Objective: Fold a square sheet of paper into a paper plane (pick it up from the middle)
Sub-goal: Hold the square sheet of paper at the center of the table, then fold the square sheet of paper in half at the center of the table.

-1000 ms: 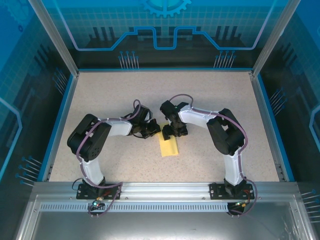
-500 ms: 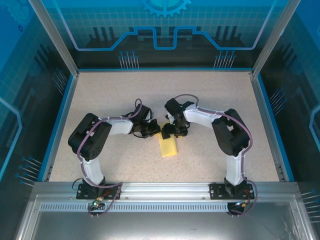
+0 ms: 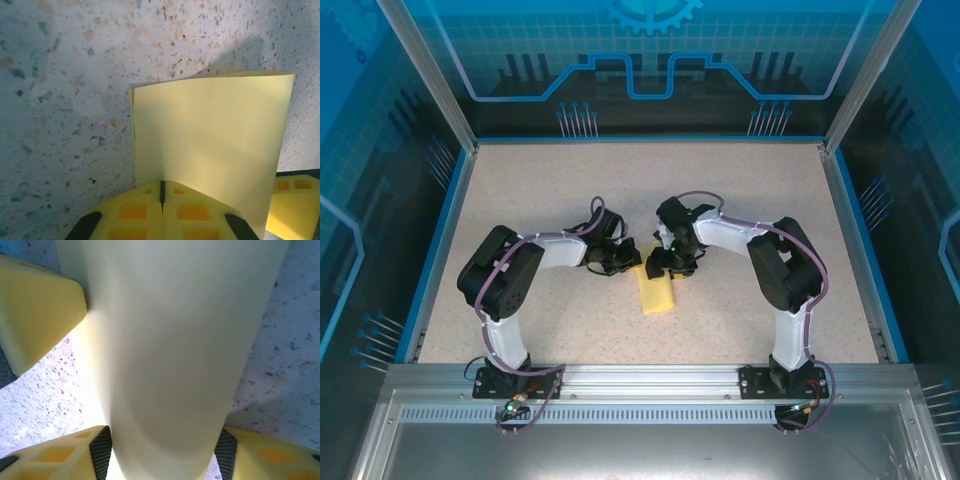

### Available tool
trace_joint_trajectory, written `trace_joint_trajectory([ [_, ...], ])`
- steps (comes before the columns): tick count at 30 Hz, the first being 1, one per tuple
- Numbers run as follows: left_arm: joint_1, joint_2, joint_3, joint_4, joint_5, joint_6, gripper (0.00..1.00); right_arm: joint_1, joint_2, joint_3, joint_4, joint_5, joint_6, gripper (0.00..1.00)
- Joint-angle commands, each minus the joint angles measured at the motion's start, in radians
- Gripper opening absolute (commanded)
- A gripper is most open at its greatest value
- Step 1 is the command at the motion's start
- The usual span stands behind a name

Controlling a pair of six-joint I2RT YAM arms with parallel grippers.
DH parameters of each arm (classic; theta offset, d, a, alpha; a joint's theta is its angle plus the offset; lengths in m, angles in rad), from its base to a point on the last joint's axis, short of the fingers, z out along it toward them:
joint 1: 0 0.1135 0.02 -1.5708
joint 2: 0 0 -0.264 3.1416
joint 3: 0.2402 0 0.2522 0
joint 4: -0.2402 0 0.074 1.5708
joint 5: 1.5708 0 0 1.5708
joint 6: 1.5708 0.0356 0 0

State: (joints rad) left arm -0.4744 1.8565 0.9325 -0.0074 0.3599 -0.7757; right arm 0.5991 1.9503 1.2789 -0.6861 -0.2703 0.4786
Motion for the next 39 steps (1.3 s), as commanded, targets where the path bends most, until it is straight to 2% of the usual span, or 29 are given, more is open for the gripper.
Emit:
trace_joint_trajectory([
  [1,-0.009,0.063,-0.016,-0.106,-0.062,0.026,0.00,-0.014,0.002,-0.027,0.000,0.009,0.005,0.57],
  [8,-0.010,0.061,-0.015,-0.102,-0.059,0.023,0.00,-0.005,0.040,-0.083,0.018,0.071,0.022,0.50],
  [20,-0.009,0.053,0.019,-0.120,-0.052,0.034,0.00,0.043,0.147,-0.110,0.033,0.205,0.056,0.46],
  [30,-0.008,0.008,0.114,-0.169,-0.028,0.061,0.00,0.048,0.188,-0.115,0.025,0.266,0.045,0.44],
  [33,-0.009,-0.012,0.143,-0.170,-0.021,0.059,0.03,0.048,0.200,-0.115,0.023,0.278,0.043,0.44],
  [39,-0.009,-0.054,0.137,-0.162,-0.041,0.046,0.04,0.048,0.211,-0.112,0.026,0.281,0.043,0.44],
])
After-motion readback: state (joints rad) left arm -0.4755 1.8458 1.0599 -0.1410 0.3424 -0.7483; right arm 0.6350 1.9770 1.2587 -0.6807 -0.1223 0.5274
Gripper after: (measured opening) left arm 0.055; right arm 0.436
